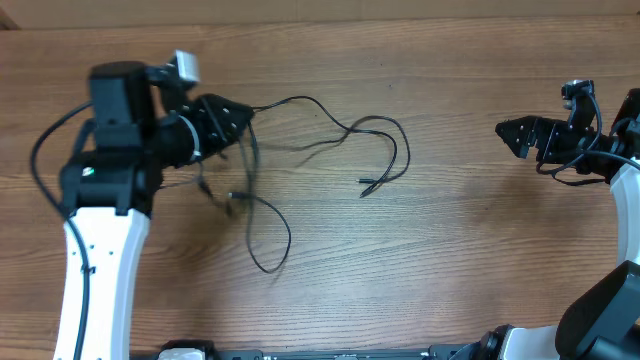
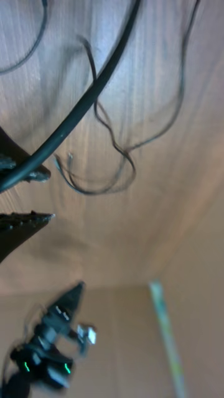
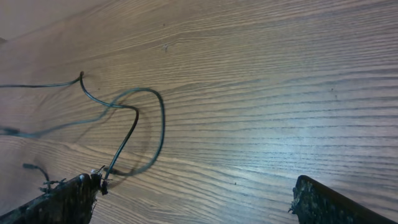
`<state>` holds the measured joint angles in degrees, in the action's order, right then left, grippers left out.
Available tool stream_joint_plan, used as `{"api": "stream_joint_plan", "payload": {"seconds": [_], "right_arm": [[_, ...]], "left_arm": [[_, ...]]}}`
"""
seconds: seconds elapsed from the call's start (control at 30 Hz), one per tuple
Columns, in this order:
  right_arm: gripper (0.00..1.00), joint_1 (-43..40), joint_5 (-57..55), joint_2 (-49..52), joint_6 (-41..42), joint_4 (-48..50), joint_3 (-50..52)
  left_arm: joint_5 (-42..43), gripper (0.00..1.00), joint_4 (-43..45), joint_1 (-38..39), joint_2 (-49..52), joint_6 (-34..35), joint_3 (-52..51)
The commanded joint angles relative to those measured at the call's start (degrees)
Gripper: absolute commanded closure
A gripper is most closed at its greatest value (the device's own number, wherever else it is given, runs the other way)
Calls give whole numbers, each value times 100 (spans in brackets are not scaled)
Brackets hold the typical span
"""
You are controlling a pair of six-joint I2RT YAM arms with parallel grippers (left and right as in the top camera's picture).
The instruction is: Untangle cables
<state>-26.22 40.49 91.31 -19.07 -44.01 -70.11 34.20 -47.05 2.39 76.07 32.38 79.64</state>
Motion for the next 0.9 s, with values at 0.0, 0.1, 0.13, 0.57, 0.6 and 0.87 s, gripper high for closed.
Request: {"api": "stream_joint_plan", "payload": {"seconds": [0.0, 0.1, 0.13, 0.57, 0.6, 0.87], "right_arm": [[0, -11, 76, 13, 63, 37, 39], [0, -11, 76, 13, 81, 37, 42], [0, -11, 76, 13, 81, 37, 39], [0, -11, 74, 13, 79, 37, 39], [0, -11, 74, 13, 79, 37, 39], [0, -11, 76, 13, 83, 37, 39]], "left_arm": [[-382, 82, -111, 334, 262, -645, 98], [-459, 81, -136, 671, 501, -896, 98], [-483, 79, -129, 780, 586, -979, 98], [-1502, 0, -140, 1228, 931, -1141, 98], [-1534, 0, -160, 1237, 922, -1141, 98], [-1952, 0, -243, 1368, 903, -1143, 98]]}}
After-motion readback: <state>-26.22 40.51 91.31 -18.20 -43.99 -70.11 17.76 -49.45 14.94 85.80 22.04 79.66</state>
